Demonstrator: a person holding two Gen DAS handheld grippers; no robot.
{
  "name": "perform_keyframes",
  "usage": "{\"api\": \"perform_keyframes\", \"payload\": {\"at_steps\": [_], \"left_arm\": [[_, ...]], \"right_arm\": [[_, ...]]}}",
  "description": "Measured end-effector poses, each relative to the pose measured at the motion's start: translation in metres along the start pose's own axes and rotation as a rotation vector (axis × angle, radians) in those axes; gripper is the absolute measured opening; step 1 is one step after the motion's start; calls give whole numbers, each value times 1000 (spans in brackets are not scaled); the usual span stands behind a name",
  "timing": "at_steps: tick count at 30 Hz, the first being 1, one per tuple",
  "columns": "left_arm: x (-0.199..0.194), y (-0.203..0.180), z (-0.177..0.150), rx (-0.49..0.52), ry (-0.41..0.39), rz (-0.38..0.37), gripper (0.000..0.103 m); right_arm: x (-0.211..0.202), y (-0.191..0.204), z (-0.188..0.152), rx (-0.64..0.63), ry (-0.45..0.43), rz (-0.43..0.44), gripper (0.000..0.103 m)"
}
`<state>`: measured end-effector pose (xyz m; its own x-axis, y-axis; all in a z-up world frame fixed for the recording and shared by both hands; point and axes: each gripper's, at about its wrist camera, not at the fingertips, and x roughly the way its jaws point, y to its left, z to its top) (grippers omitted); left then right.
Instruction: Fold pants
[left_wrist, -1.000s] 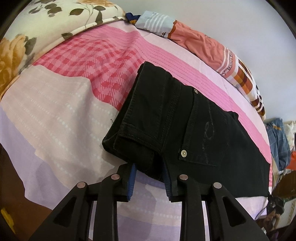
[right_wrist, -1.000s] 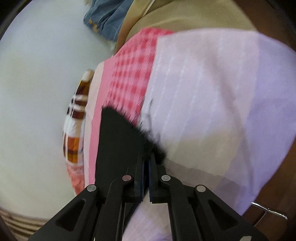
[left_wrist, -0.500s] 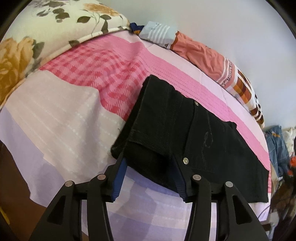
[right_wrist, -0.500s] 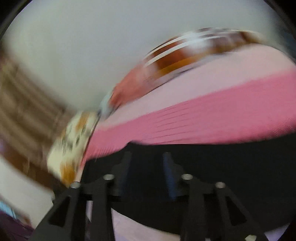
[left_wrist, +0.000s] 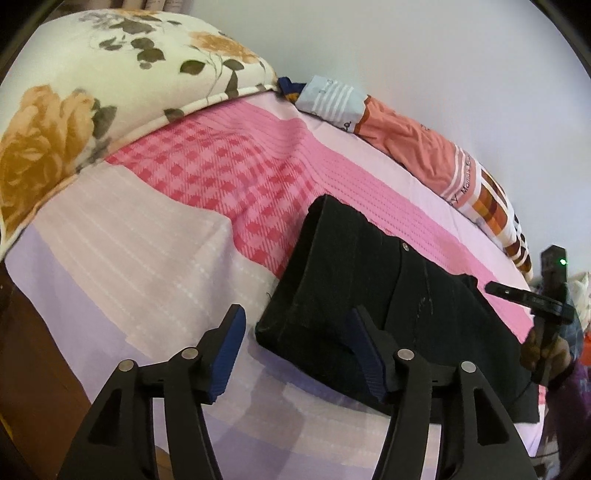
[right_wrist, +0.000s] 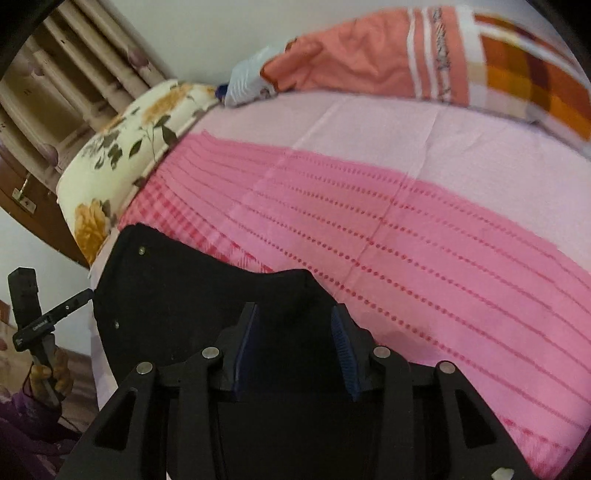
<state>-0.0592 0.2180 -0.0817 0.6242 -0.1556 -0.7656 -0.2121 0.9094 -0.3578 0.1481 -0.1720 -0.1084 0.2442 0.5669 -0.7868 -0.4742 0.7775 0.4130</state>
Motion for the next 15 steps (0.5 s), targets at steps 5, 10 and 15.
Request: {"api": "perform_keyframes", "payload": {"at_steps": [5,10,15], "left_arm": [[14,-6,-5,32,51,25,62],[16,-3,-6,21,49,35,70],[17,1,-7,6,55,37,74]], "right_arm": [[12,14,2,-76,41,58,15],[18,20,5,-139,58,27,9],[5,9,11,-102,-5,30,6]]}}
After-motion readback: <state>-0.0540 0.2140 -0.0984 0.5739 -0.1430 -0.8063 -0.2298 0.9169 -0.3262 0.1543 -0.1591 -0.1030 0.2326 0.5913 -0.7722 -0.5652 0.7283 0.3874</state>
